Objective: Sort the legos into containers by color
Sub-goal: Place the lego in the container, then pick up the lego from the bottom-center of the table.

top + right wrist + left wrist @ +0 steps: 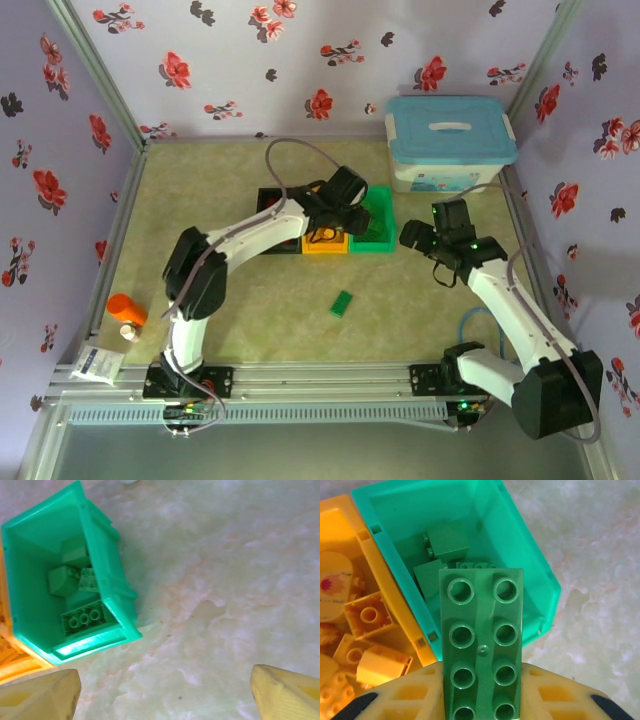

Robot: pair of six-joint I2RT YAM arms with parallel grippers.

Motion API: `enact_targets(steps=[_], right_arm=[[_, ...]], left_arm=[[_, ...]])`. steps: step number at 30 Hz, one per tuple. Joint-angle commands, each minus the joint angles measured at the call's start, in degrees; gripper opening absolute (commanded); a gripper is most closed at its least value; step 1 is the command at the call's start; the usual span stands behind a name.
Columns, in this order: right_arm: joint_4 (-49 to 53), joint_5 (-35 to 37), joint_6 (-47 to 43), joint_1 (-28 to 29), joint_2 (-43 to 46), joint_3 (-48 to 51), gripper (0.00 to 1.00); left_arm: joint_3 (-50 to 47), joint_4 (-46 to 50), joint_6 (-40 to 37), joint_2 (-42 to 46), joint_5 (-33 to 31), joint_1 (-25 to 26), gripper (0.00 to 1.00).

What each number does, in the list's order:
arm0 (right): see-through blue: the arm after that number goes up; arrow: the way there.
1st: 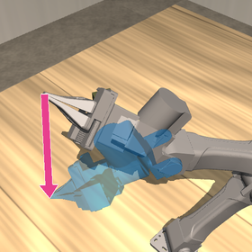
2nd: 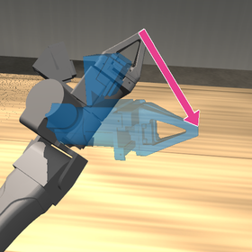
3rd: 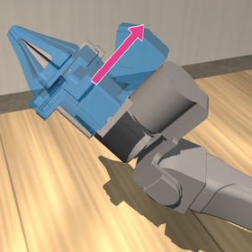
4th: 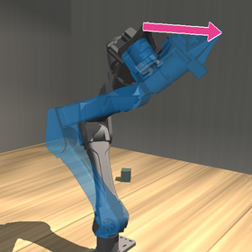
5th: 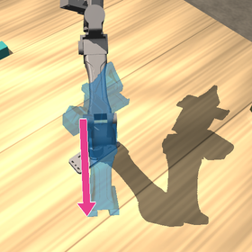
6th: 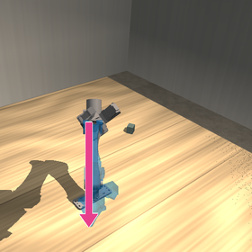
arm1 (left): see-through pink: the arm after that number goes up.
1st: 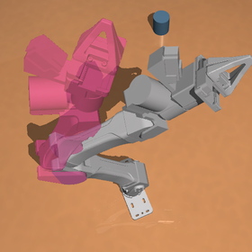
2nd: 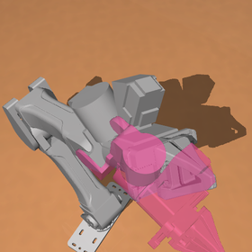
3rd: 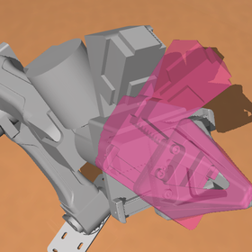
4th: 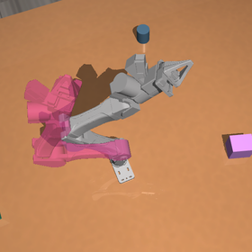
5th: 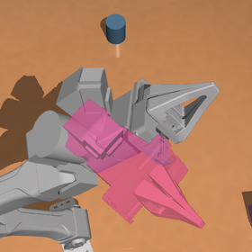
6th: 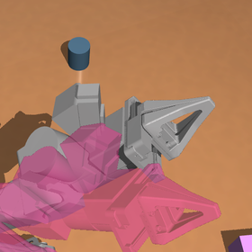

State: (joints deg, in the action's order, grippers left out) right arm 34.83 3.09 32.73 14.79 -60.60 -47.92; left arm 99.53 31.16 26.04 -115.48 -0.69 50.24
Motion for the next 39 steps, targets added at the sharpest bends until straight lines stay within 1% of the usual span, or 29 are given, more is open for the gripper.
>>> enact_targets(steps=[1,7,11,14,18,21,23,28,33,39], right_arm=[[3.83,0.63,-1.35,-1.64,1.70,1.84,0.88],[3.54,-0.26,-1.50,-2.67,2.72,3.29,0.88],[2.05,-1.64,-0.99,-2.67,1.74,3.44,0.88],[1.06,-2.94,-1.06,-2.67,0.79,3.49,0.88],[0.09,-5.51,-2.31,-2.59,-0.47,3.49,0.87],[-0.62,-7.19,-2.70,-1.60,-0.57,3.80,0.86],[-0.89,-7.25,-2.86,0.11,-0.87,3.89,0.86],[-0.82,-5.98,-3.88,7.57,-3.84,2.91,0.86],[-0.90,-5.26,-4.64,15.07,-8.12,0.81,0.86],[-1.91,-3.58,-1.74,23.53,-14.69,-0.91,0.84]], left_arm=[[6.29,4.68,-2.23,-4.48,3.85,-2.03,0.31],[13.59,7.41,-3.15,-9.53,5.22,-2.60,0.34],[16.12,9.48,-3.20,-11.09,5.18,-2.69,0.47],[15.20,9.15,-2.94,-9.91,5.19,-2.66,0.51],[11.72,7.15,-2.58,-6.29,4.39,-2.69,0.51],[7.89,5.21,-2.06,-2.54,3.60,-2.69,0.51],[4.33,3.14,-1.45,0.33,3.13,-2.63,0.51],[-7.74,-4.64,0.32,9.57,2.39,-2.68,0.52],[-19.42,-9.74,1.39,18.55,0.07,-2.93,0.52],[-33.48,-14.65,5.31,28.15,-1.51,-5.16,0.52]])
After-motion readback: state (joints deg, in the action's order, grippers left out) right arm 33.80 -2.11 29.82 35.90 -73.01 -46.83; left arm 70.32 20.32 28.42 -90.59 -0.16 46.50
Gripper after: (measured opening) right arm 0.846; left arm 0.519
